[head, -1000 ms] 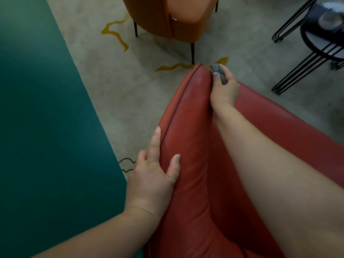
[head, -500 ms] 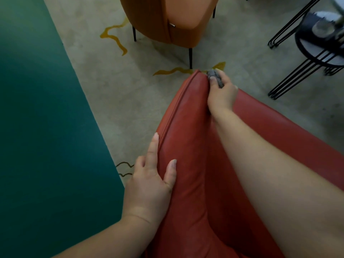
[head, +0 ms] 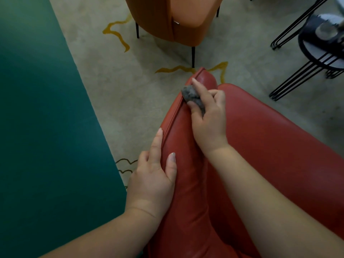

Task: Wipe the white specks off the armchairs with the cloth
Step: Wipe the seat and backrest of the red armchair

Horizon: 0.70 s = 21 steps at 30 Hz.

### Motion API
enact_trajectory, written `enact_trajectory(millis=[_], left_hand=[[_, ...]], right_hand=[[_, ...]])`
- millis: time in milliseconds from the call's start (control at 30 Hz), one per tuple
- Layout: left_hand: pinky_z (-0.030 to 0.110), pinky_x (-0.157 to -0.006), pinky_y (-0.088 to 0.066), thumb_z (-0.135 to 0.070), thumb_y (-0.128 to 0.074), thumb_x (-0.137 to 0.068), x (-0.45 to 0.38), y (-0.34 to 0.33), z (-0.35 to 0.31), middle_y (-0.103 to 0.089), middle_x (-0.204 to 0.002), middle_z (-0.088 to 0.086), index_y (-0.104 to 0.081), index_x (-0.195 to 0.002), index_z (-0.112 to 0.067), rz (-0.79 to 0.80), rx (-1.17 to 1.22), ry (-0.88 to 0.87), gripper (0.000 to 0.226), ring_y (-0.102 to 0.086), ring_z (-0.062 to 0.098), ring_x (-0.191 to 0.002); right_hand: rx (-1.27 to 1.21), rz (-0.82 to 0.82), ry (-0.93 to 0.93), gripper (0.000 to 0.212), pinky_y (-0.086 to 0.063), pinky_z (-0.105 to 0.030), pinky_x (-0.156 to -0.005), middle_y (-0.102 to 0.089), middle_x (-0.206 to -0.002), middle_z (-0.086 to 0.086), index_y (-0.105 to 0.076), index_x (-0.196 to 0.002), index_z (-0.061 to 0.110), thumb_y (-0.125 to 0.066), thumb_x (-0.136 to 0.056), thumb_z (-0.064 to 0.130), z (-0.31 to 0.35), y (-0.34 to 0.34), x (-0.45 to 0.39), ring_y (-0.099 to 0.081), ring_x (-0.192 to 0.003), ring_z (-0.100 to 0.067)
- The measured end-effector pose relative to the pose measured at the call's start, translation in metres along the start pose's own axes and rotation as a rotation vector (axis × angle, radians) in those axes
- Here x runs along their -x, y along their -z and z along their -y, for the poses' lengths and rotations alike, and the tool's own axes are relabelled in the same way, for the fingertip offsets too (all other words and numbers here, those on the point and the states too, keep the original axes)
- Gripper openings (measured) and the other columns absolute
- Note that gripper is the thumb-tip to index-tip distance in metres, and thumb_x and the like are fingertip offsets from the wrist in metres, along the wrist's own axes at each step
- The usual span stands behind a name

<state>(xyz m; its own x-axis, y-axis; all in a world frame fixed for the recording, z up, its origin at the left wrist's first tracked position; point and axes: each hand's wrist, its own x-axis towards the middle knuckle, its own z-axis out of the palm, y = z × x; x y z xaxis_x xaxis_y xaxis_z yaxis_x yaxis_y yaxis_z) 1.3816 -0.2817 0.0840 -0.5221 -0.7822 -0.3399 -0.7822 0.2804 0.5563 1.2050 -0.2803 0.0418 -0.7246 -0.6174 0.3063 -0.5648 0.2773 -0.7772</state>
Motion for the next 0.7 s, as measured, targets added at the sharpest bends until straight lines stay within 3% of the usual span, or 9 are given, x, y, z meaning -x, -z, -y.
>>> enact_trajectory(millis=[100, 167, 267, 367, 500, 700], left_hand=[[0.036, -0.088, -0.044, -0.065, -0.020, -0.087, 0.000, 0.000, 0.000, -0.047, -0.133, -0.002, -0.003, -0.146, -0.054, -0.016, -0.009, -0.018, 0.062, -0.055, 0.024, -0.110], [0.036, -0.089, -0.043, -0.060, -0.021, -0.089, 0.000, -0.002, 0.000, -0.047, -0.133, -0.002, -0.005, -0.146, -0.053, -0.011, 0.003, -0.010, 0.060, -0.054, 0.024, -0.111], [0.037, -0.087, -0.043, -0.052, -0.014, -0.094, 0.001, -0.002, 0.000, -0.050, -0.131, -0.002, -0.010, -0.147, -0.051, -0.048, 0.014, -0.017, 0.054, -0.055, 0.025, -0.107], [0.031, -0.085, -0.040, -0.047, -0.017, -0.090, 0.001, -0.004, 0.002, -0.051, -0.132, -0.002, -0.015, -0.148, -0.047, -0.059, 0.044, -0.030, 0.058, -0.055, 0.023, -0.109], [0.027, -0.088, -0.037, -0.033, -0.028, -0.101, 0.000, -0.004, 0.002, -0.050, -0.138, 0.000, -0.024, -0.149, -0.036, -0.099, 0.093, -0.013, 0.048, -0.052, 0.023, -0.116], [0.029, -0.098, -0.036, -0.025, -0.033, -0.102, -0.001, -0.002, 0.003, -0.050, -0.141, 0.008, -0.034, -0.147, -0.025, -0.141, 0.176, 0.009, 0.045, -0.049, 0.027, -0.125]], right_hand=[[0.012, -0.024, -0.148, 0.042, -0.041, -0.029, -0.099, -0.039, -0.104, -0.005, -0.059, -0.130, 0.015, -0.061, -0.087, 0.016, -0.010, -0.005, -0.034, -0.051, -0.099, -0.024], [-0.021, -0.010, -0.242, 0.039, -0.037, -0.021, -0.100, -0.039, -0.109, -0.004, -0.060, -0.128, 0.016, -0.063, -0.089, 0.019, -0.012, -0.005, -0.045, -0.051, -0.104, -0.023], [-0.009, 0.040, -0.168, 0.036, -0.035, -0.014, -0.096, -0.041, -0.105, -0.004, -0.063, -0.122, 0.017, -0.065, -0.086, 0.018, -0.006, -0.001, -0.026, -0.050, -0.101, -0.021], [-0.010, 0.102, -0.081, 0.036, -0.041, -0.023, -0.097, -0.042, -0.100, -0.004, -0.066, -0.120, 0.020, -0.062, -0.084, 0.019, 0.004, 0.010, 0.012, -0.051, -0.096, -0.020], [-0.012, 0.196, -0.012, 0.036, -0.045, -0.030, -0.097, -0.044, -0.101, -0.004, -0.067, -0.119, 0.023, -0.063, -0.083, 0.017, 0.015, 0.025, 0.054, -0.053, -0.097, -0.021], [-0.028, 0.292, -0.022, 0.037, -0.040, -0.020, -0.097, -0.041, -0.100, 0.004, -0.067, -0.118, 0.029, -0.064, -0.083, 0.016, 0.026, 0.045, 0.092, -0.051, -0.097, -0.015]])
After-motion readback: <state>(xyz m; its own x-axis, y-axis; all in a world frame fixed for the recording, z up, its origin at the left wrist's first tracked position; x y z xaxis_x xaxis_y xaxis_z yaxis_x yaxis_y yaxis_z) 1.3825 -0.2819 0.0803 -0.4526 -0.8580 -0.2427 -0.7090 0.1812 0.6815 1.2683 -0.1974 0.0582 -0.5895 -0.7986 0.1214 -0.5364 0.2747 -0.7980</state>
